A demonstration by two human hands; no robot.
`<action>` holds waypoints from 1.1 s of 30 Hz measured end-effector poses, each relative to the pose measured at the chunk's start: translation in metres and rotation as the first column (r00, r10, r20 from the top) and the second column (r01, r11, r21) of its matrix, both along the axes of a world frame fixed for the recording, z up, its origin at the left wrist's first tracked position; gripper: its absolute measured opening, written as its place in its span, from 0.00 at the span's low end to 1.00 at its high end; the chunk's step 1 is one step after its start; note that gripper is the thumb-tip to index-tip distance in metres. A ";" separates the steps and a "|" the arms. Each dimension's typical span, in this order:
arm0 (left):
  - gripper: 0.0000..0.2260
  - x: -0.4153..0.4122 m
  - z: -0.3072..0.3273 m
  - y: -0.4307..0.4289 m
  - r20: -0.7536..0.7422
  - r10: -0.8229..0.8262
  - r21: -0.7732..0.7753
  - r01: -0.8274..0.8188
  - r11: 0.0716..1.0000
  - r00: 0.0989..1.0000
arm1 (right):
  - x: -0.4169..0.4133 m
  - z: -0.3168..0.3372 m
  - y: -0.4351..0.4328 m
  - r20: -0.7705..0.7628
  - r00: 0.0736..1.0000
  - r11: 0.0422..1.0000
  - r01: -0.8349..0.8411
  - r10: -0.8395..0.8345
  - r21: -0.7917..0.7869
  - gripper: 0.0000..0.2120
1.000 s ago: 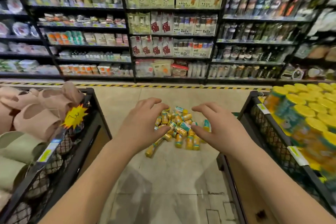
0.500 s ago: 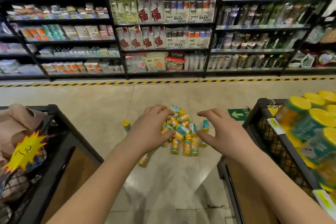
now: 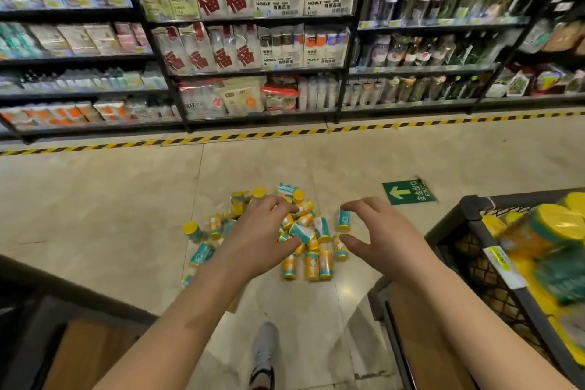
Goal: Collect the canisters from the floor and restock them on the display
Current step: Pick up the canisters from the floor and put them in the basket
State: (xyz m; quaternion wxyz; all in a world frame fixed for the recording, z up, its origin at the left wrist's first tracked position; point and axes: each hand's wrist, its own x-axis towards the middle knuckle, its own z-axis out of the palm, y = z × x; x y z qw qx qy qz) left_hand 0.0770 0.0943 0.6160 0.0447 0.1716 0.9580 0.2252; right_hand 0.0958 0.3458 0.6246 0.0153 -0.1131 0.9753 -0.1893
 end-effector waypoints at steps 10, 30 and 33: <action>0.24 -0.131 -0.088 0.004 0.210 -0.051 0.072 0.037 0.997 0.976 | -0.103 -0.086 -0.002 0.116 0.979 0.978 0.178 -0.165 -0.106 0.23; 0.28 -0.215 -0.512 0.098 0.503 0.008 -0.064 0.028 0.998 0.864 | -0.189 -0.505 0.078 0.272 0.939 0.974 0.225 -0.208 -0.031 0.23; 0.28 -0.209 -0.570 0.100 0.494 -0.001 -0.052 0.030 0.998 0.870 | -0.192 -0.562 0.078 0.324 0.920 0.972 0.234 -0.221 0.001 0.23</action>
